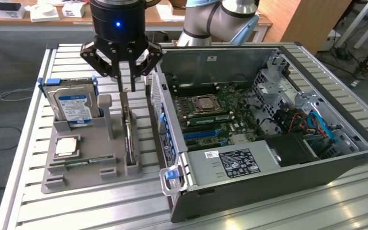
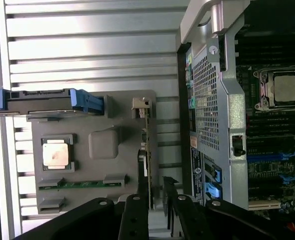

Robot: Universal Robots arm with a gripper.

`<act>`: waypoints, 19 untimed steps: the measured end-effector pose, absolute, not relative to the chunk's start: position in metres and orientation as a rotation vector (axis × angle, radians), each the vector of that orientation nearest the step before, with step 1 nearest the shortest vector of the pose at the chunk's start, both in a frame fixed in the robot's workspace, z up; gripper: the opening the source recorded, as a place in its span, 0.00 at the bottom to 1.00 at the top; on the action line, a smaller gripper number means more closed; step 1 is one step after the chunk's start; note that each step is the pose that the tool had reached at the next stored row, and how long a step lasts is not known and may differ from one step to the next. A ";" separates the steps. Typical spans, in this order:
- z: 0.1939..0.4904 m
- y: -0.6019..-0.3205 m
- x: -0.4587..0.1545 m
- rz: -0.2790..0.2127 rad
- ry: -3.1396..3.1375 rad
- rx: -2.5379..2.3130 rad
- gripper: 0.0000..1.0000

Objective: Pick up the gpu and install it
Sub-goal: 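Pick up the gpu and move the gpu toward the slot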

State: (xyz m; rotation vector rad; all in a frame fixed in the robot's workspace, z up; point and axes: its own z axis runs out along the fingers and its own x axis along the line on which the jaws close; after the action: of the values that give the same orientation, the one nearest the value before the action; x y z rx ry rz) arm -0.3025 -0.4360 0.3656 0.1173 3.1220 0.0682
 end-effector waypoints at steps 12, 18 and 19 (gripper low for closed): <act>0.353 -0.436 -0.303 0.068 3.122 0.117 0.36; 0.342 -0.436 -0.303 0.068 3.122 0.117 0.36; 0.341 -0.436 -0.303 0.068 3.122 0.117 0.36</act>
State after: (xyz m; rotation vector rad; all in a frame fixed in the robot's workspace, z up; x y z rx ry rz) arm -0.3026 -0.4360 0.3410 0.1173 3.1219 0.0683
